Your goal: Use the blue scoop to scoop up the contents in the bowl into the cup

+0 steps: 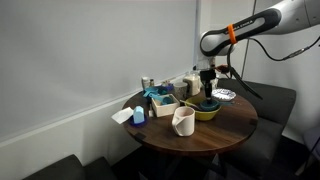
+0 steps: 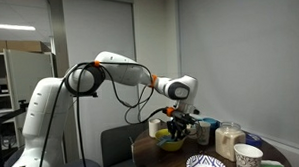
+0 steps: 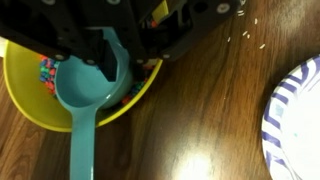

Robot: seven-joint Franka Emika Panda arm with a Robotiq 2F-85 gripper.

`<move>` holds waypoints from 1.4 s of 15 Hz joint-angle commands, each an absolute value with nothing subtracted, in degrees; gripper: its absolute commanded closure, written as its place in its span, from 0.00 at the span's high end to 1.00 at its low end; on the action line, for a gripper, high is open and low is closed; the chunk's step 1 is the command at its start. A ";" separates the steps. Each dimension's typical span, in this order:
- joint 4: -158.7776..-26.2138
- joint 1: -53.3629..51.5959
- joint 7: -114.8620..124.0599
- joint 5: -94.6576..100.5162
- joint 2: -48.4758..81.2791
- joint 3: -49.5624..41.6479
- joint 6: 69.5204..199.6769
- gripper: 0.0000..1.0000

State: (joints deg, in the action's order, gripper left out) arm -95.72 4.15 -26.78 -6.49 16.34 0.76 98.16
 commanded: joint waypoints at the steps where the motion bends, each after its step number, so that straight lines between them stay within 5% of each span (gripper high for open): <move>1: -93.30 3.59 -25.68 -2.53 15.65 0.63 96.27 0.00; 14: -85.05 -0.98 -25.95 8.78 14.71 2.87 96.74 0.01; 21: -77.62 -6.82 -18.74 23.11 22.01 3.20 78.97 0.01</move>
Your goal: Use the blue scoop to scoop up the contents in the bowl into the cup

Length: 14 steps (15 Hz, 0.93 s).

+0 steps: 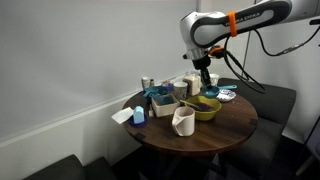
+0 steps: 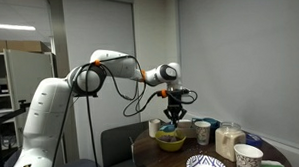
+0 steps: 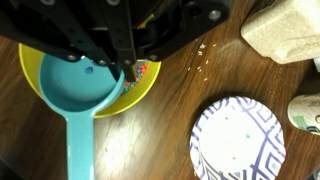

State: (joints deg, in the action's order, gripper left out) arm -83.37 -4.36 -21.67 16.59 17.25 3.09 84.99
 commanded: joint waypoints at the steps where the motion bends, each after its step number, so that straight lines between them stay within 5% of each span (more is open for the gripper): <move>1: -76.43 -7.60 -18.72 25.84 23.38 3.15 79.06 0.01; 14: -70.70 -11.44 -21.17 34.57 29.48 3.79 73.44 0.01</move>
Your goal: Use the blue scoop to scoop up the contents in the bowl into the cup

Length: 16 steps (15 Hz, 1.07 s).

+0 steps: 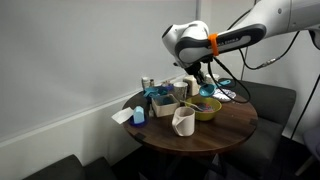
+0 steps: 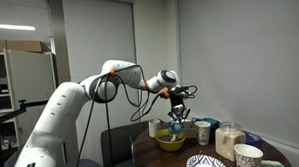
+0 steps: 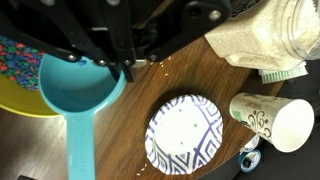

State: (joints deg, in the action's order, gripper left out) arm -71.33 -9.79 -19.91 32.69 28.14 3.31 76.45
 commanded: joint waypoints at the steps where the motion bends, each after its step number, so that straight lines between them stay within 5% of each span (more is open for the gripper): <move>1: -70.63 -11.98 -21.44 35.02 29.99 3.88 72.33 0.01; 16: -70.72 -16.14 -21.28 45.75 37.73 4.94 63.75 0.01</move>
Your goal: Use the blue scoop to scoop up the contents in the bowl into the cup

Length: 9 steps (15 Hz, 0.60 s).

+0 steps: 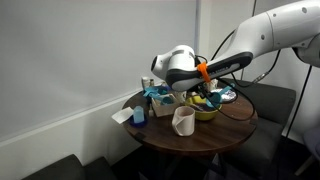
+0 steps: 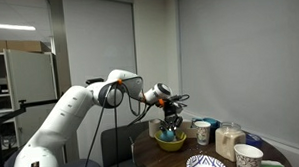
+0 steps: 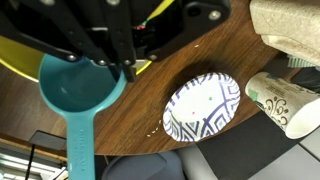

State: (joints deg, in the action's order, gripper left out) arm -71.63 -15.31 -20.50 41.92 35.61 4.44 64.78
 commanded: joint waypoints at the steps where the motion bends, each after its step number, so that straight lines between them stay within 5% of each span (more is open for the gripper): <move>1: -70.47 -16.28 -21.52 46.53 38.57 5.14 63.95 0.01; 9: -68.40 -16.50 -21.27 48.69 42.08 7.38 69.39 0.01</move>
